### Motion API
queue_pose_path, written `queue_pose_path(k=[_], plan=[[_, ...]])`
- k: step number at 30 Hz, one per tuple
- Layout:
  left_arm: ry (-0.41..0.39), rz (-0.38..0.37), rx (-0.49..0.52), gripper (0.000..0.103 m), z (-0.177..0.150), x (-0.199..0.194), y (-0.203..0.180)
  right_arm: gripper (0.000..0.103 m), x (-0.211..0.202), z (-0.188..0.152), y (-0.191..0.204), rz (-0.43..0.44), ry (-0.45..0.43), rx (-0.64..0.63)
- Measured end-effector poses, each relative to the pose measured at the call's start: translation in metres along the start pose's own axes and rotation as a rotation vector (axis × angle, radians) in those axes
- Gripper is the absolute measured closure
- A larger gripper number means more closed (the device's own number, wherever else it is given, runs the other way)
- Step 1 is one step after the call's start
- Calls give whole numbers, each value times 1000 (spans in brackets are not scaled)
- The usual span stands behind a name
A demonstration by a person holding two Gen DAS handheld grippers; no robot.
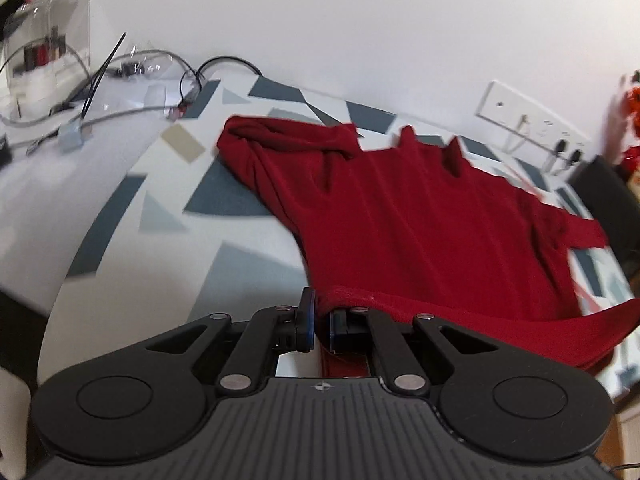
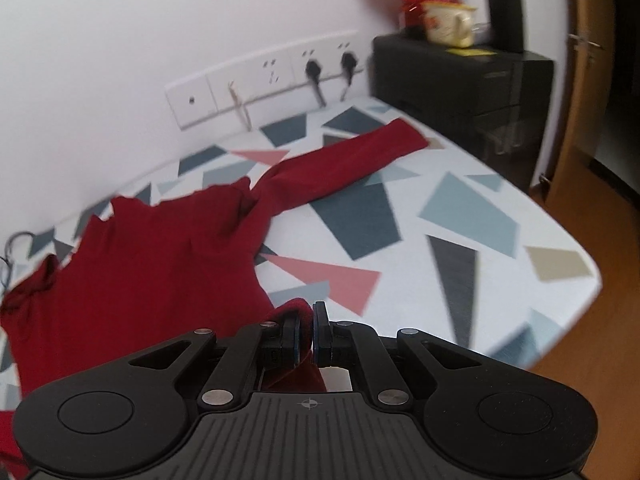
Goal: Fold clothes
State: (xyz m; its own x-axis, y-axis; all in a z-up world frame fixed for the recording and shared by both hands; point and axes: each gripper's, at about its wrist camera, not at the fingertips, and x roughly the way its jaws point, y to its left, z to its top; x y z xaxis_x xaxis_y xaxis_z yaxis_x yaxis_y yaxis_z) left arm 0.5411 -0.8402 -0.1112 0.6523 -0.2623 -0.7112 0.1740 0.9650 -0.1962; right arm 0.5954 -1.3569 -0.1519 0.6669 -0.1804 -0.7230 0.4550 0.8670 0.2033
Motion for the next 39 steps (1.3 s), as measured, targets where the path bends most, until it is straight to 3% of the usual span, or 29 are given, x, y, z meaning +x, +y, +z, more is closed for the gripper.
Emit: queue_pose_path(k=[8,14,20,25,29,33,34,35,36,37,38,39], plan=[[-28,97,9,96,44,59,-3,98,83,41,10,40,11,27],[80,128,51,95,18,94,-1,97,122,33,9,31,55,-36],[72,74,-9,95,19,76,9,97,115,23,-7,70,61,29],[8,41,-37,95,12,33,6,97,79,25,-19,115,-3,87],[59,50,13,95,-15,26,1,97,59,10,-28,104,-21,63],[138,54,2,93,-40,38,2,96,63,-20,-35,34,24,24],[130,66,28,90,-41,37,-1,92,65,-27,-35,18,32,16],[137,91,56,77,-40,37,-4,83,67,-35,-35,2,39,8],[146,130,77,53,-36,37,-8,80,67,-40,-33,-14,39,-9],[146,169,94,41,-32,33,-10,63,64,-43,-29,-28,33,-34],[131,179,110,32,-30,27,-10,47,60,-45,-25,-44,29,-53],[112,166,128,31,-27,20,-11,41,54,-46,-21,-60,28,-68]])
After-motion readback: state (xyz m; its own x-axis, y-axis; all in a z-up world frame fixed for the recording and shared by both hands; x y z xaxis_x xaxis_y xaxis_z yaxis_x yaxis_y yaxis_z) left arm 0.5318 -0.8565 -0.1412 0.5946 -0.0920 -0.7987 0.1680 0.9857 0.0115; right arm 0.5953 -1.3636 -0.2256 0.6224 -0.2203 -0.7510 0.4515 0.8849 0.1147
